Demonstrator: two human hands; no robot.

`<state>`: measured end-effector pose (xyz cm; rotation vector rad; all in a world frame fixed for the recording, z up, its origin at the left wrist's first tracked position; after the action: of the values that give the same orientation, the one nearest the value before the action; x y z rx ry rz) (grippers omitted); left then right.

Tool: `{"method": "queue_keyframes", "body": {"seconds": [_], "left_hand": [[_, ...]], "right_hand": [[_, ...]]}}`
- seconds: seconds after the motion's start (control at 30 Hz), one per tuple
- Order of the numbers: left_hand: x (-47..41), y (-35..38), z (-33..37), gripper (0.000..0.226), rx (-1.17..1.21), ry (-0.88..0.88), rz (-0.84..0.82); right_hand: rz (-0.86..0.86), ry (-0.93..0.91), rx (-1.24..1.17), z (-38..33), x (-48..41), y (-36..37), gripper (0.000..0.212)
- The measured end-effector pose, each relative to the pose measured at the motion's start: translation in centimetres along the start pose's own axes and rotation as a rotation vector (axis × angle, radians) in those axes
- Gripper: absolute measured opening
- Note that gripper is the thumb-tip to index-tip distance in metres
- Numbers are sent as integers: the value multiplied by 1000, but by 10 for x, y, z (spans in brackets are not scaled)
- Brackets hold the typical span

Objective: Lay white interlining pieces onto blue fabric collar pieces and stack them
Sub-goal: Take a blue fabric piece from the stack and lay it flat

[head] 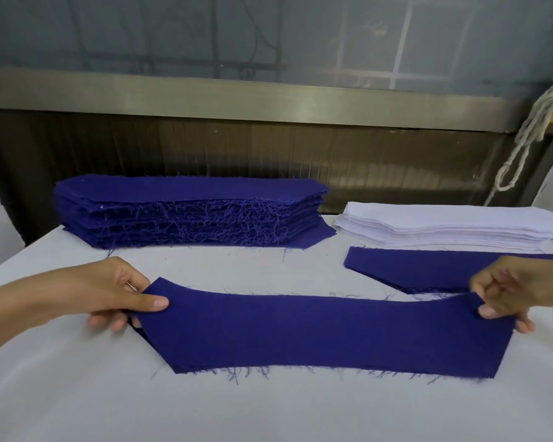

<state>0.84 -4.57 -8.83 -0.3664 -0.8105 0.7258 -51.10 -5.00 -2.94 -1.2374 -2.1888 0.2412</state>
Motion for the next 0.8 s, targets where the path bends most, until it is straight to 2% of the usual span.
{"method": "queue_keyframes", "body": {"seconds": [0.03, 0.07, 0.1, 0.13, 0.17, 0.23, 0.3, 0.6, 0.8], "left_hand": [[0, 1, 0, 74, -5, -9, -2], [-1, 1, 0, 75, -10, -18, -5], [-1, 2, 0, 76, -12, -22, -5], [-1, 2, 0, 78, -11, -23, -4], [-1, 3, 0, 79, -9, -24, -2], [-2, 3, 0, 80, -10, -31, -1], [-2, 4, 1, 80, -14, -45, -3], [-2, 6, 3, 85, -7, -39, 34], [-1, 6, 4, 98, 2, -51, 65]], "right_hand": [[-46, 49, 76, 73, 31, 22, 19], [-4, 271, 8, 147, 68, -12, 18], [-93, 194, 78, 146, 70, -4, 17], [-96, 183, 83, 170, 74, 2, 16], [-57, 139, 69, 169, 73, 5, 16], [-121, 73, 10, 142, 48, 13, 15], [-184, 88, 26, 156, 53, 15, 15], [-112, 115, 24, 169, 62, 8, 25], [-74, 122, 44, 171, 65, 6, 29]]}}
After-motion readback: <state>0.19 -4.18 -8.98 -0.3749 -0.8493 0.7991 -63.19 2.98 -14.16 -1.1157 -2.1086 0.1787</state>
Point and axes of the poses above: each hand's wrist, its own x-axis away from the middle knuckle, its own y-axis out of the palm, z = x × y, the point moved 4 cm from there along -x, towards the middle knuckle, and after that the axes turned 6 degrees about -z, right-handed, at the moved point
